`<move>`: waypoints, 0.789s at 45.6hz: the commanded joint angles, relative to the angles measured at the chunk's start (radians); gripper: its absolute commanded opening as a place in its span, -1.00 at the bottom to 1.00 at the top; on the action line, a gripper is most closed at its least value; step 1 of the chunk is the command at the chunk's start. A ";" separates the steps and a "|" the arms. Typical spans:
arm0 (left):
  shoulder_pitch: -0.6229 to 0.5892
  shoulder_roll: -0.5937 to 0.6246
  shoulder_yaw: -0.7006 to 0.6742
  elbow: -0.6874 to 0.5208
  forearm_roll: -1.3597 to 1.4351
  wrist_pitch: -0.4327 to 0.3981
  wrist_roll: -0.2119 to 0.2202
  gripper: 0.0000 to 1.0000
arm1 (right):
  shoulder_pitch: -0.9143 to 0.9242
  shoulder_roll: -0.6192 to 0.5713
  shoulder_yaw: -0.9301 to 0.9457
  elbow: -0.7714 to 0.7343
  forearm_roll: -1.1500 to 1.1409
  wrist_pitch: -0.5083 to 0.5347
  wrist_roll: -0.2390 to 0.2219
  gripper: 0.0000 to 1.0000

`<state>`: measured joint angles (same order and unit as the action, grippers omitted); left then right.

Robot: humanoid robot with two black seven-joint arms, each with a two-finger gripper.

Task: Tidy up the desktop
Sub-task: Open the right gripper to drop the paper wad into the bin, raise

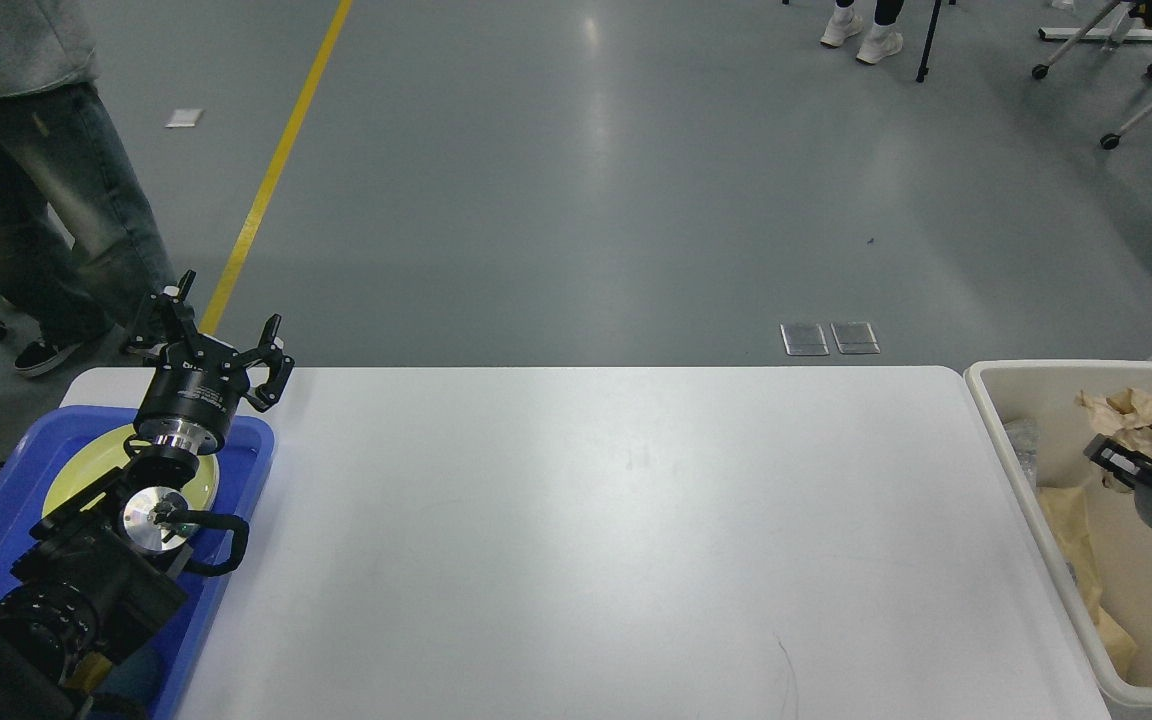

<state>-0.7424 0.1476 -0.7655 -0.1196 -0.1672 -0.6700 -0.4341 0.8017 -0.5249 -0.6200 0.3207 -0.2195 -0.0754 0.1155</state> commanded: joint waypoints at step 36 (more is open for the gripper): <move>0.000 0.000 0.000 0.000 0.000 0.000 0.000 0.93 | 0.585 -0.018 0.181 0.410 0.009 0.011 -0.010 1.00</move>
<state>-0.7438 0.1472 -0.7655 -0.1199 -0.1672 -0.6701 -0.4341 1.3677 -0.5472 -0.5787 0.7232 -0.2136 -0.0592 0.1057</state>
